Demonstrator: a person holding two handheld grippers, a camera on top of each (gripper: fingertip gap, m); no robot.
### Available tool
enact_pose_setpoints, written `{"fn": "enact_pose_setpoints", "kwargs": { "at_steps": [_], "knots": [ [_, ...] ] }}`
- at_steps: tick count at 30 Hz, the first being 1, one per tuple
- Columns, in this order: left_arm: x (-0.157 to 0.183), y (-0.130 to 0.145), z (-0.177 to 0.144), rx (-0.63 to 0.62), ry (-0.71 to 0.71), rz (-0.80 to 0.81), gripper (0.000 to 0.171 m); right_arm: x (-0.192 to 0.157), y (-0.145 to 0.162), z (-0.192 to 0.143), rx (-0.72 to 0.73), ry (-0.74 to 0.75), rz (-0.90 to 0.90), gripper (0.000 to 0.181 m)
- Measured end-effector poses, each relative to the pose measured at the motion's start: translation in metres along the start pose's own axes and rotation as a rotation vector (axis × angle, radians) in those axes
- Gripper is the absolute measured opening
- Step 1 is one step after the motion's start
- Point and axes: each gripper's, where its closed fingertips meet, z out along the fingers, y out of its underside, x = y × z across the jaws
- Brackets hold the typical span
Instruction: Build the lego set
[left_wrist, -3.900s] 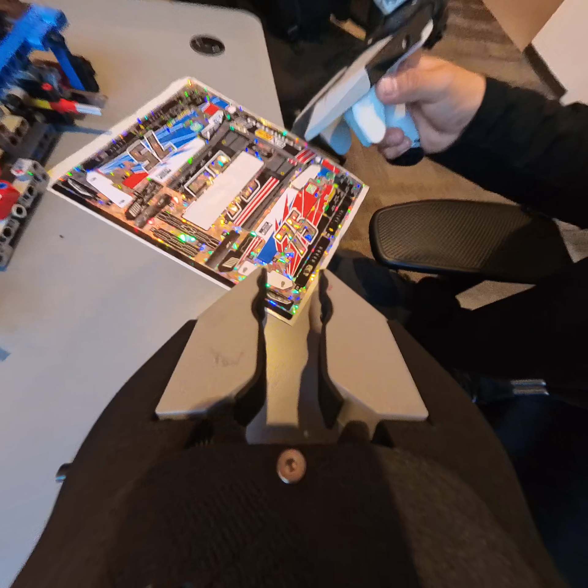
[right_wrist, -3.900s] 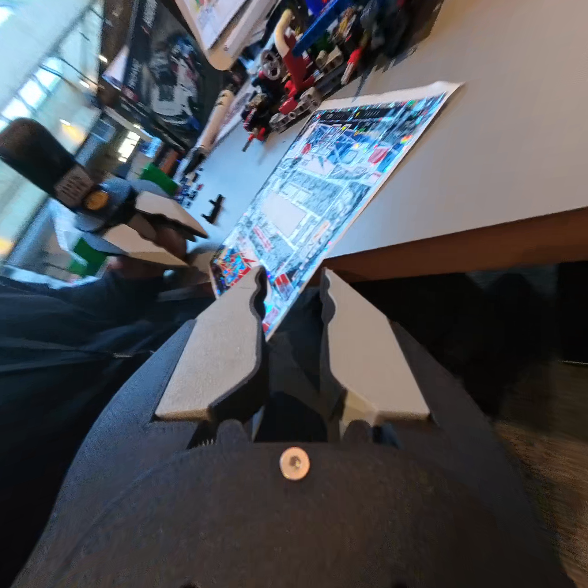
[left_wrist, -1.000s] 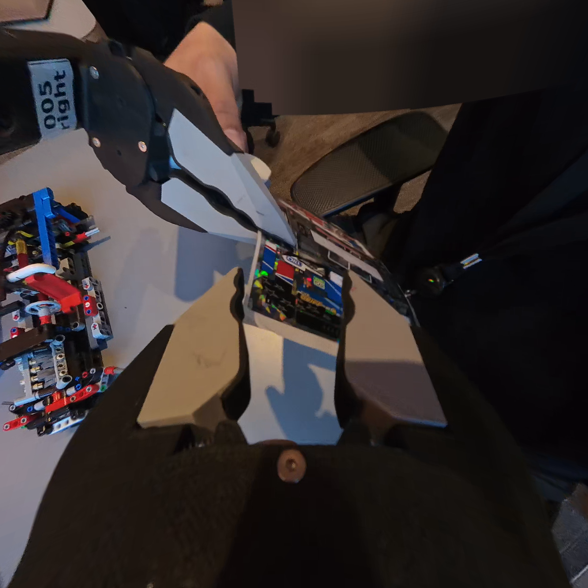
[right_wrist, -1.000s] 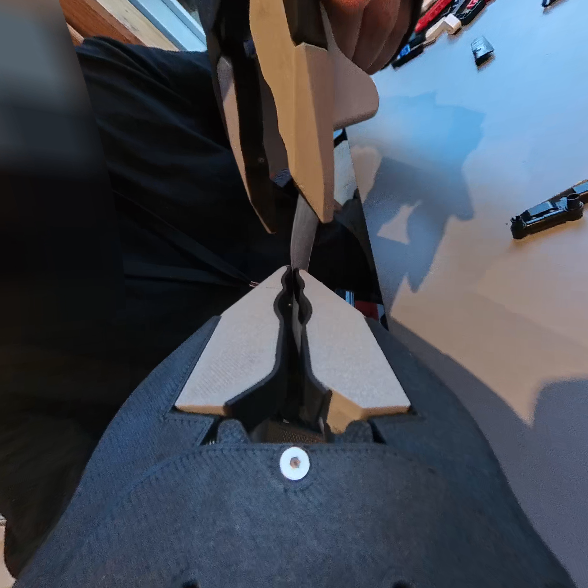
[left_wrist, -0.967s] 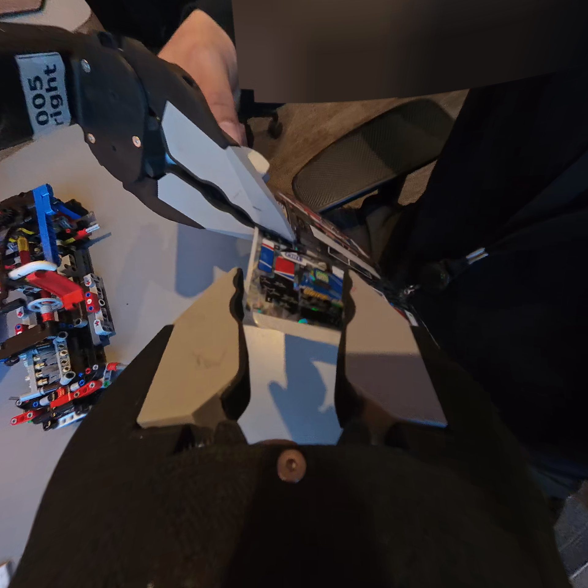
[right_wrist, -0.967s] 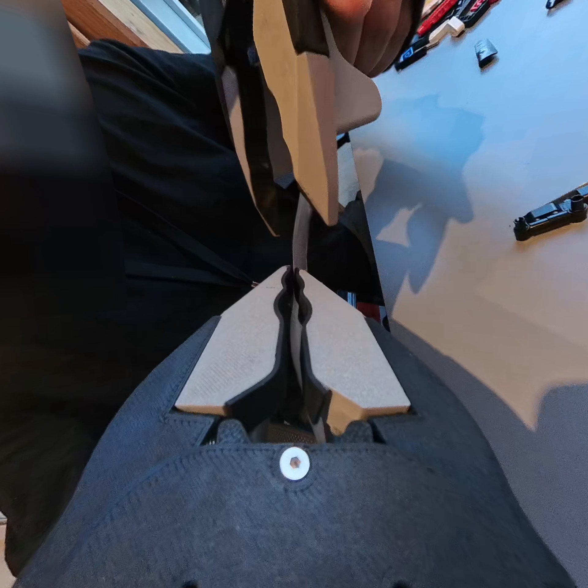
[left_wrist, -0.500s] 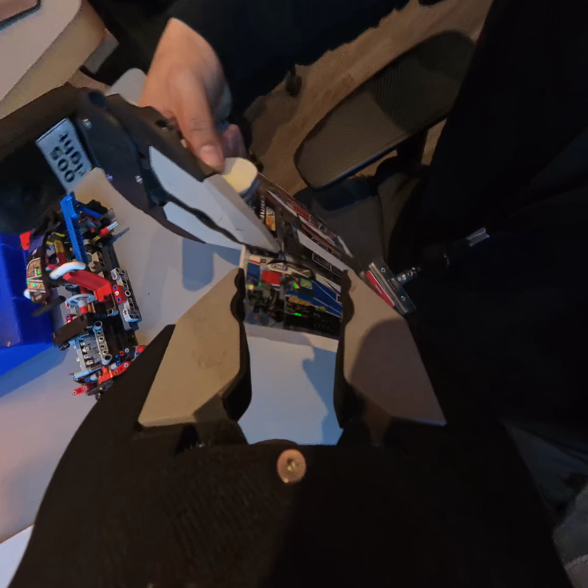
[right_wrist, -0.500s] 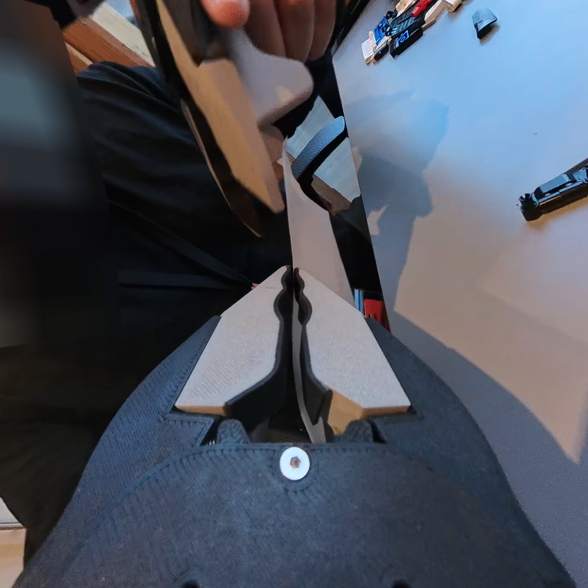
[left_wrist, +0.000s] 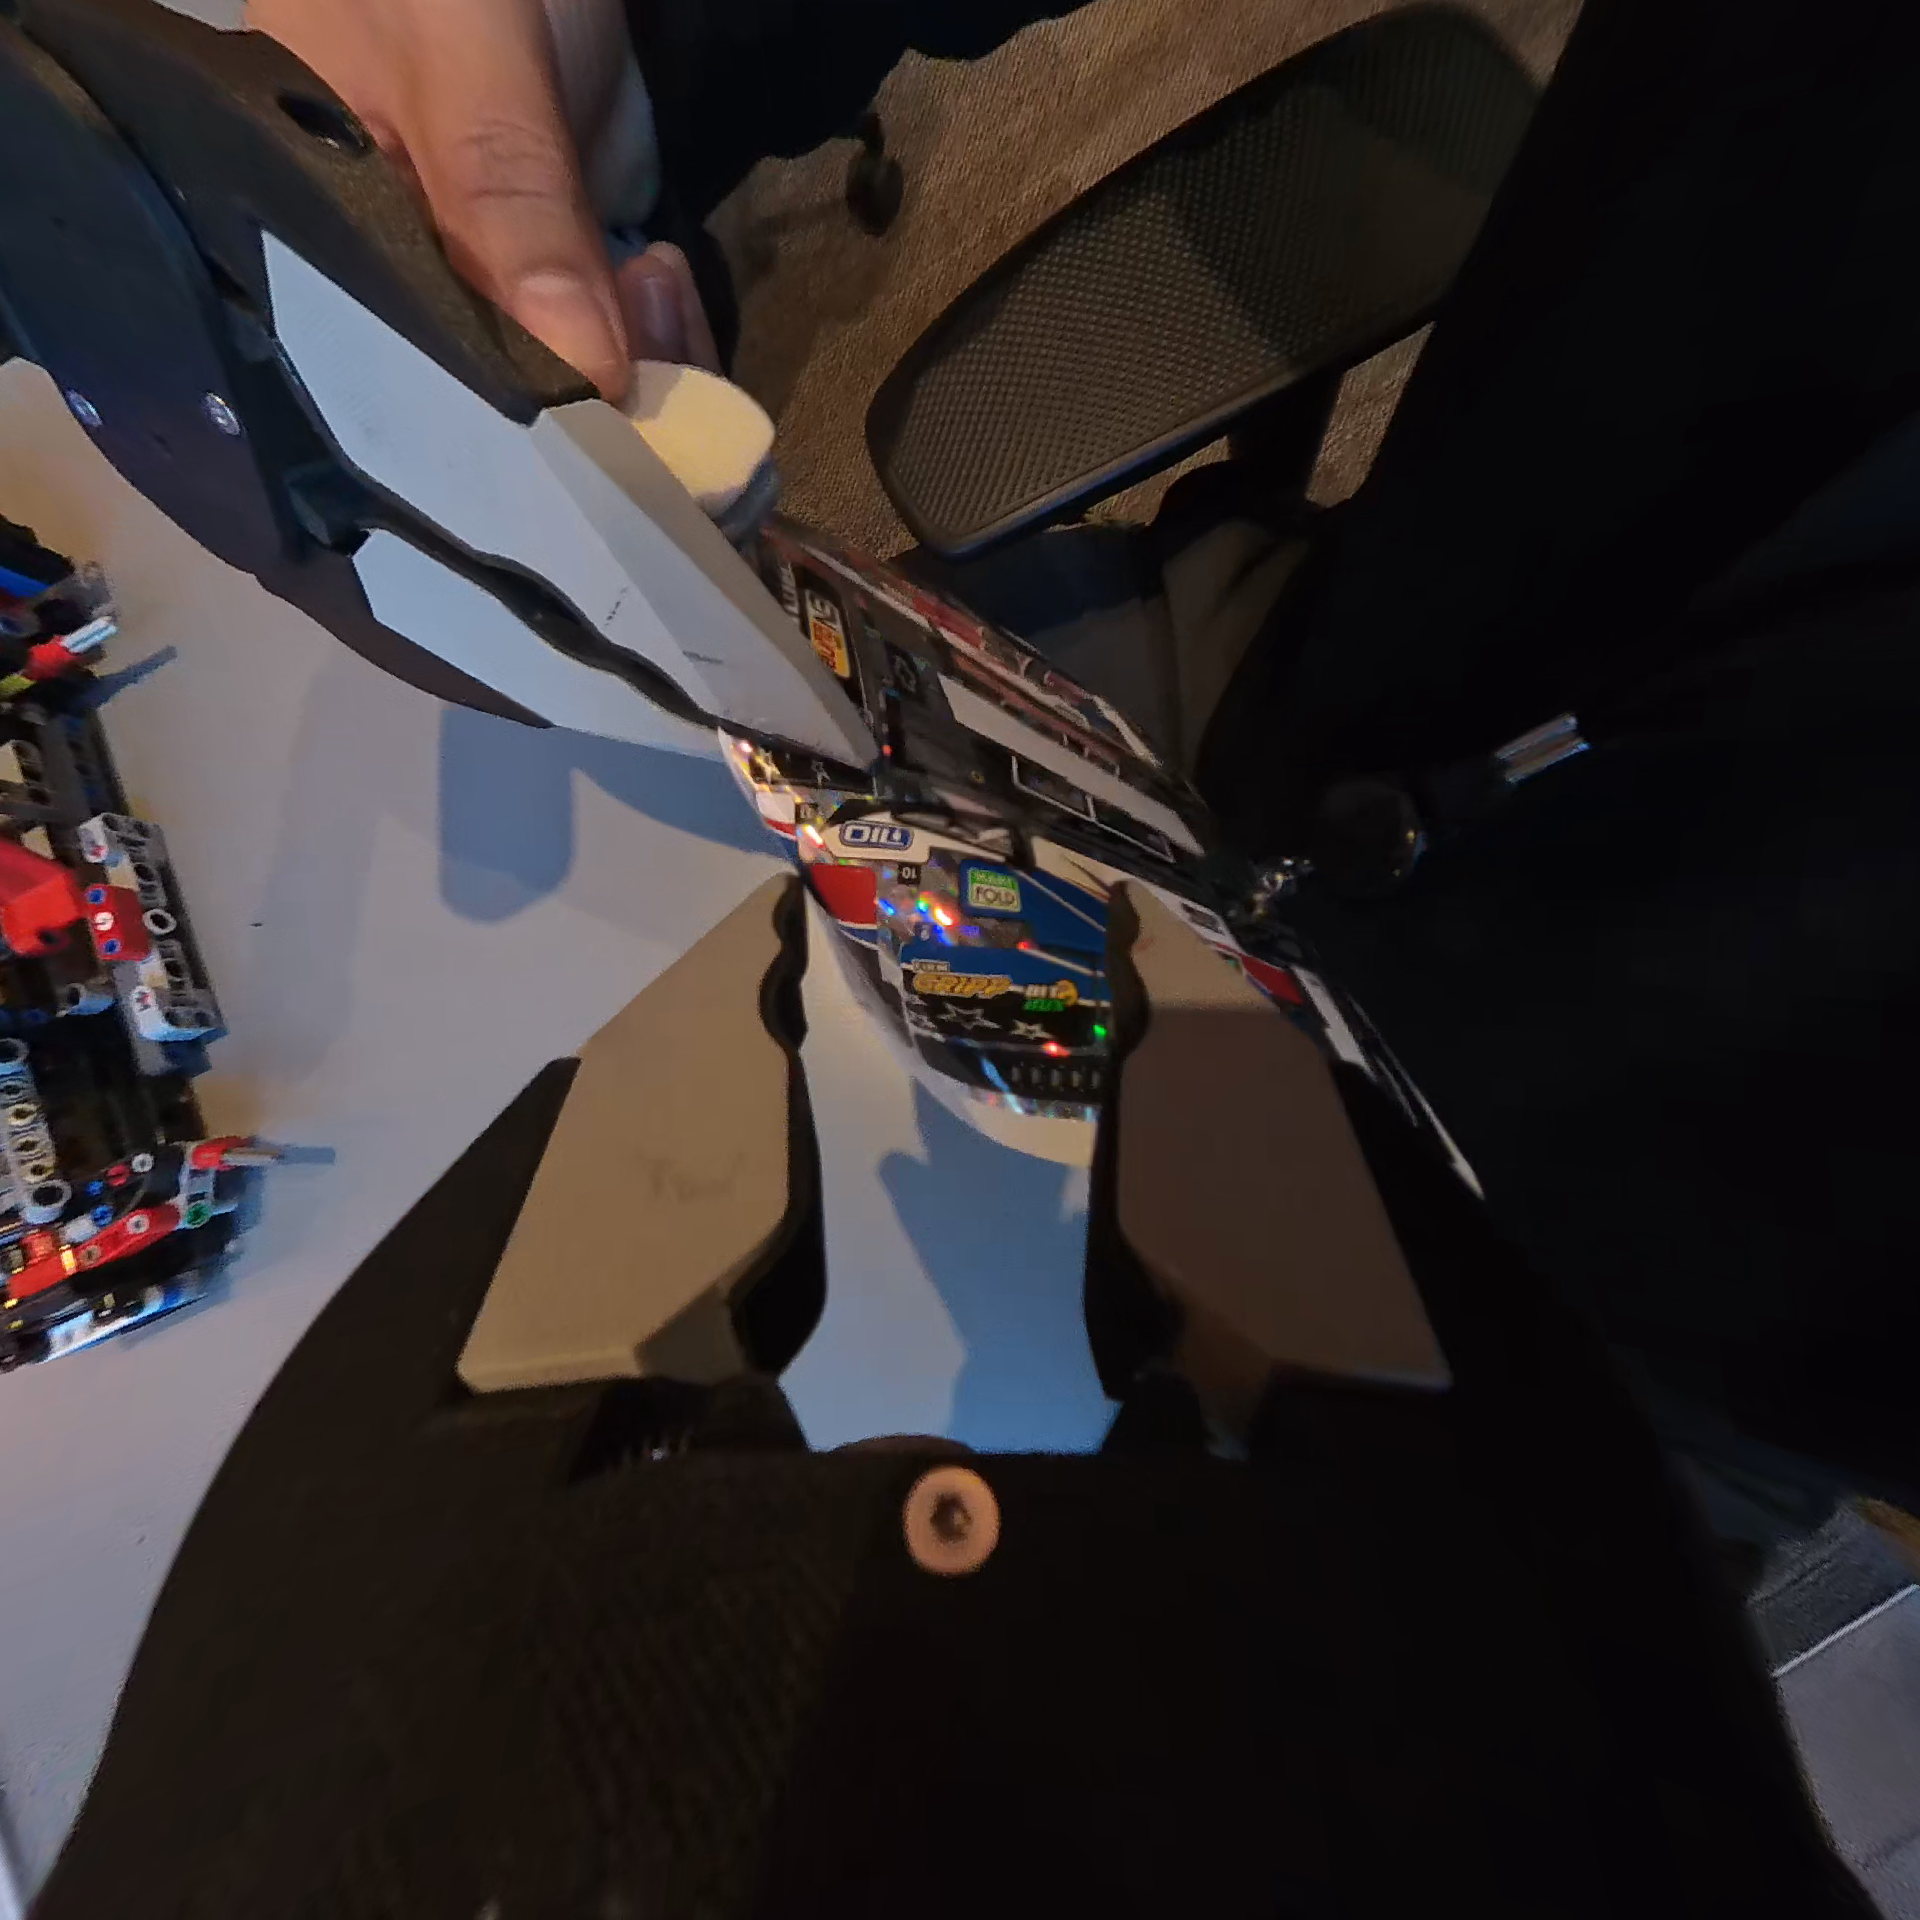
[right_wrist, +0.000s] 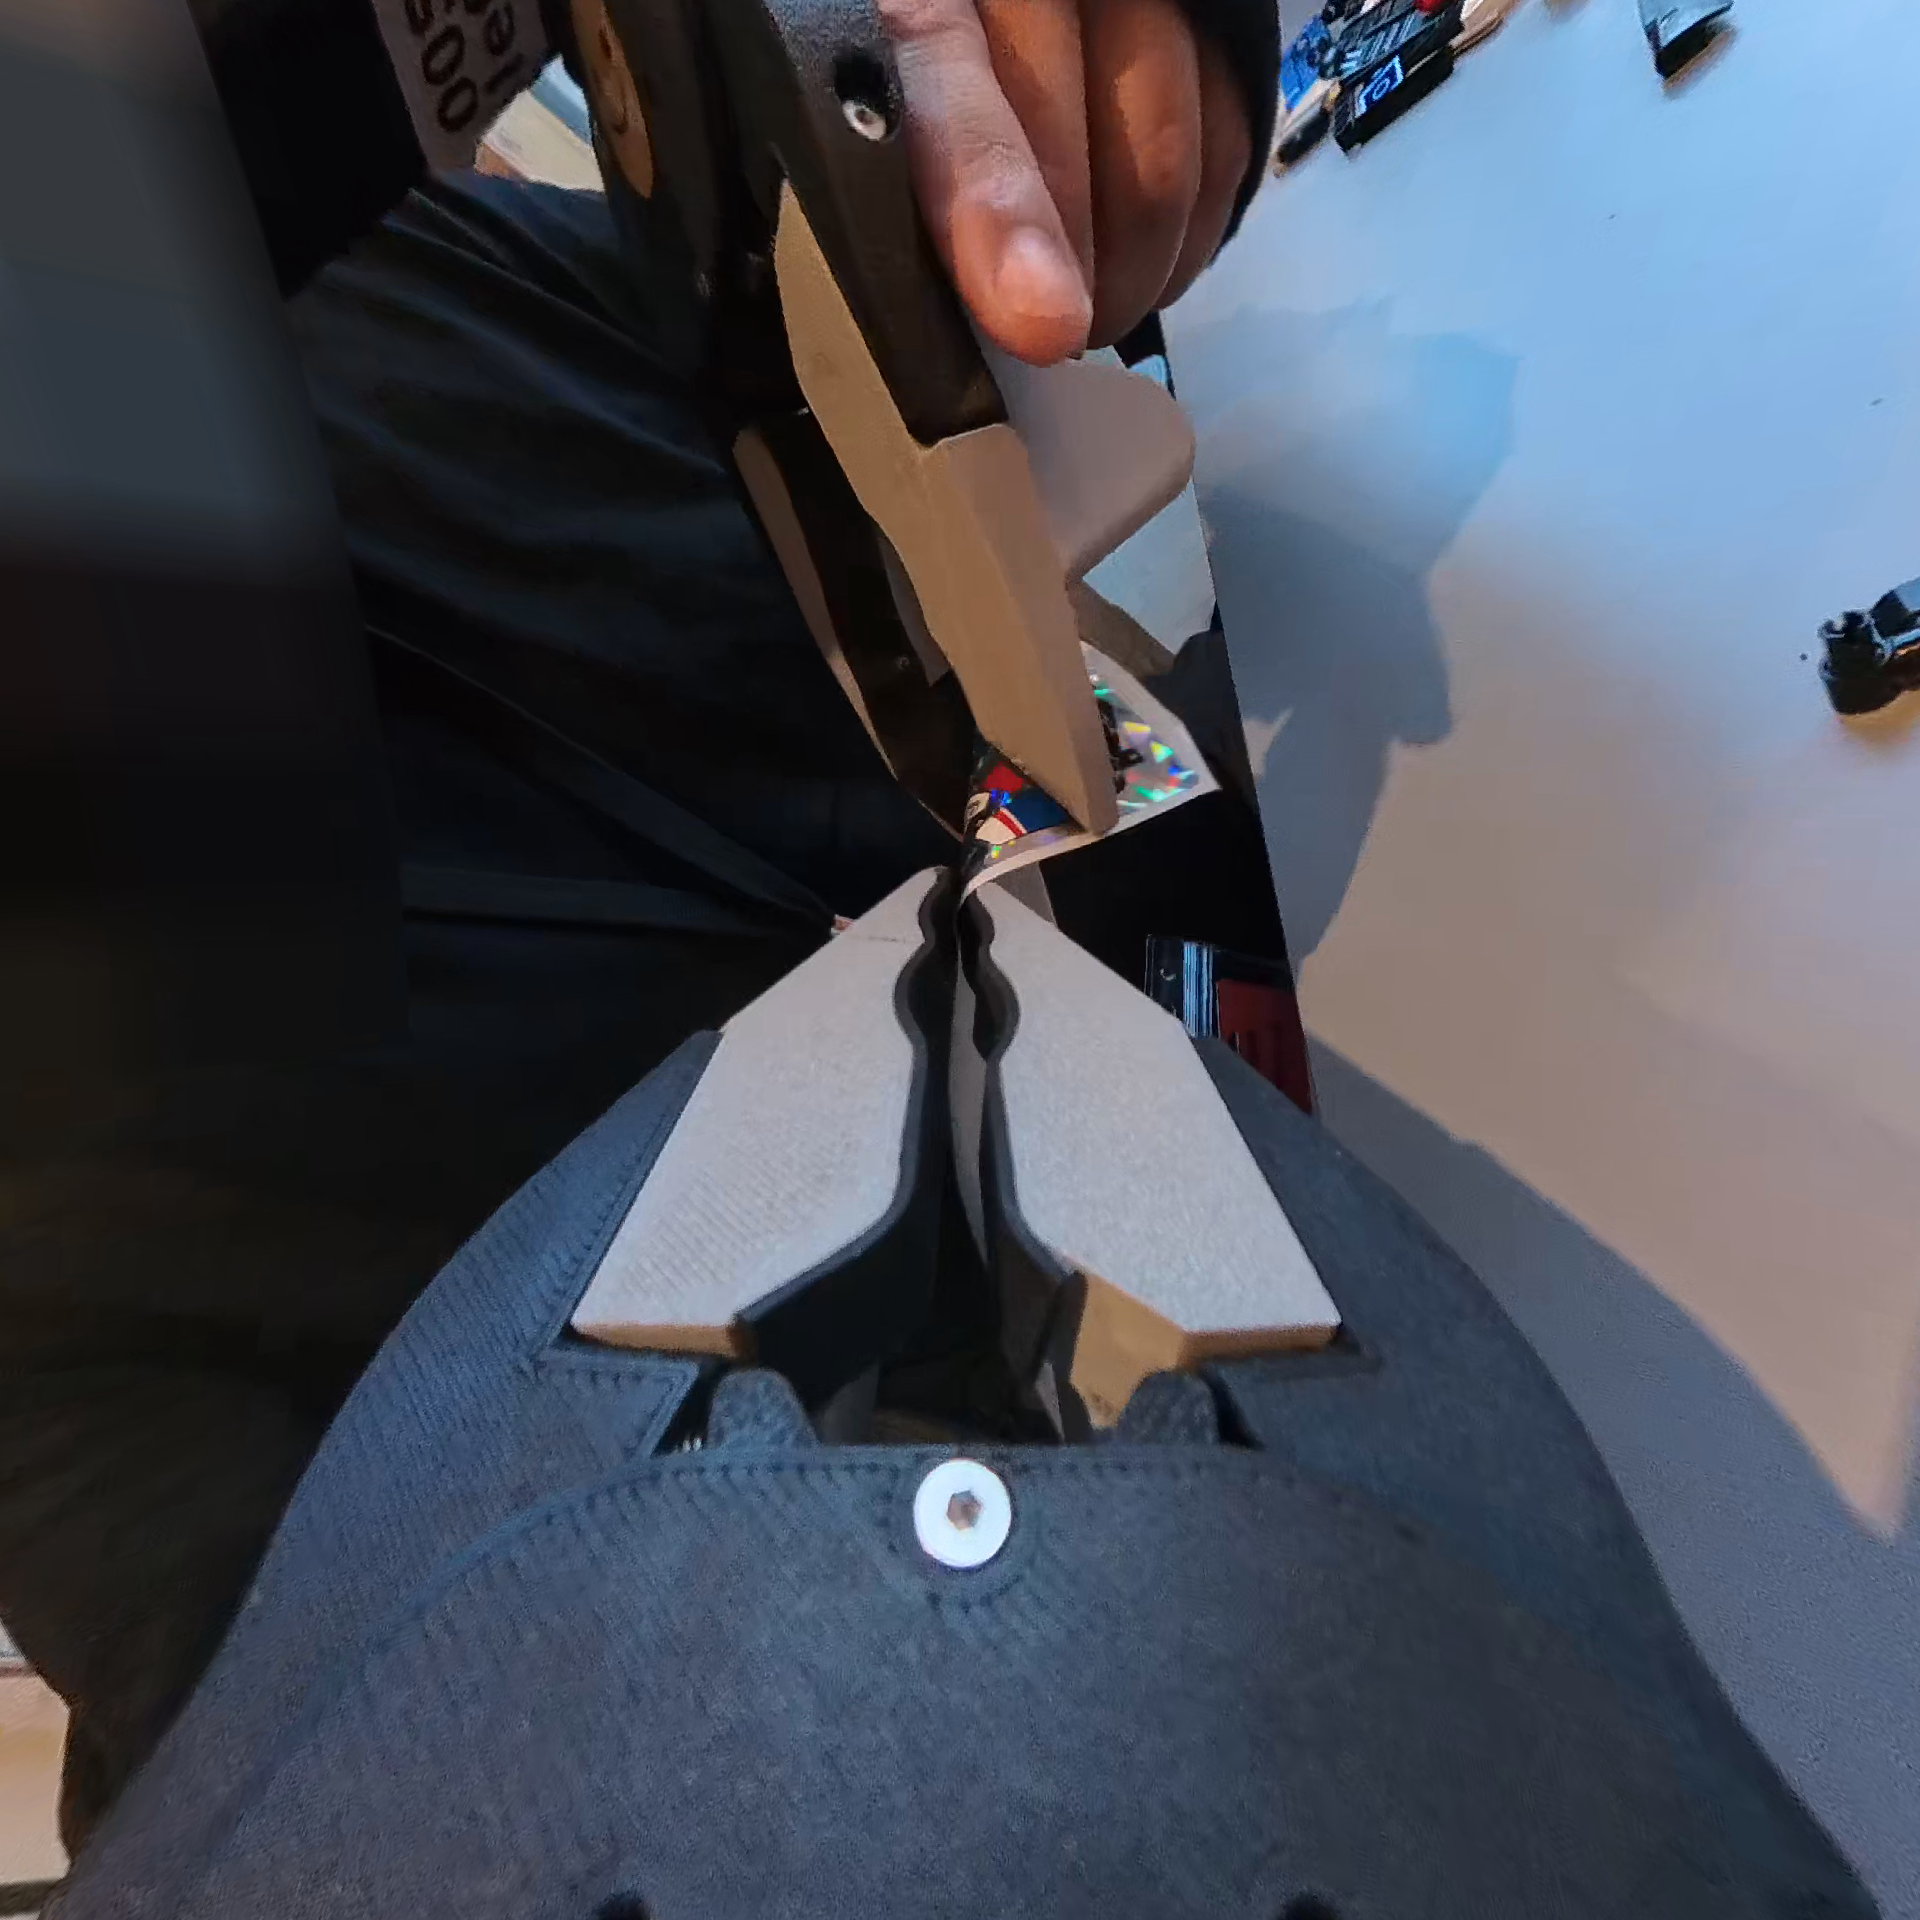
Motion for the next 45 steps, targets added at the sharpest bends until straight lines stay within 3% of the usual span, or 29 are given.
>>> {"fn": "enact_pose_setpoints", "kwargs": {
  "at_steps": [7, 14, 17, 23, 30, 35, 45],
  "knots": [
    [0.005, -0.001, 0.005, 0.042, 0.044, -0.088, 0.031, 0.003, 0.010, 0.005, -0.043, 0.103, -0.089, 0.000],
    [0.007, -0.008, 0.007, 0.160, 0.122, -0.215, 0.013, 0.003, 0.017, 0.005, -0.030, 0.150, -0.121, 0.000],
    [0.008, -0.005, 0.012, 0.178, 0.178, -0.285, 0.001, 0.013, 0.016, -0.001, -0.018, 0.269, -0.149, 0.004],
    [0.012, -0.003, 0.022, 0.237, 0.336, -0.481, 0.000, 0.002, 0.003, -0.019, 0.069, 0.545, -0.382, 0.016],
    [0.013, 0.000, 0.028, 0.280, 0.466, -0.631, 0.000, 0.012, 0.022, 0.005, -0.112, 0.769, -0.555, 0.017],
    [0.017, 0.003, 0.028, 0.295, 0.512, -0.671, 0.000, 0.021, 0.027, 0.015, -0.168, 0.820, -0.589, 0.016],
    [0.025, 0.004, 0.030, 0.301, 0.546, -0.685, 0.000, 0.026, 0.037, 0.025, -0.162, 0.702, -0.509, 0.013]
  ]
}}
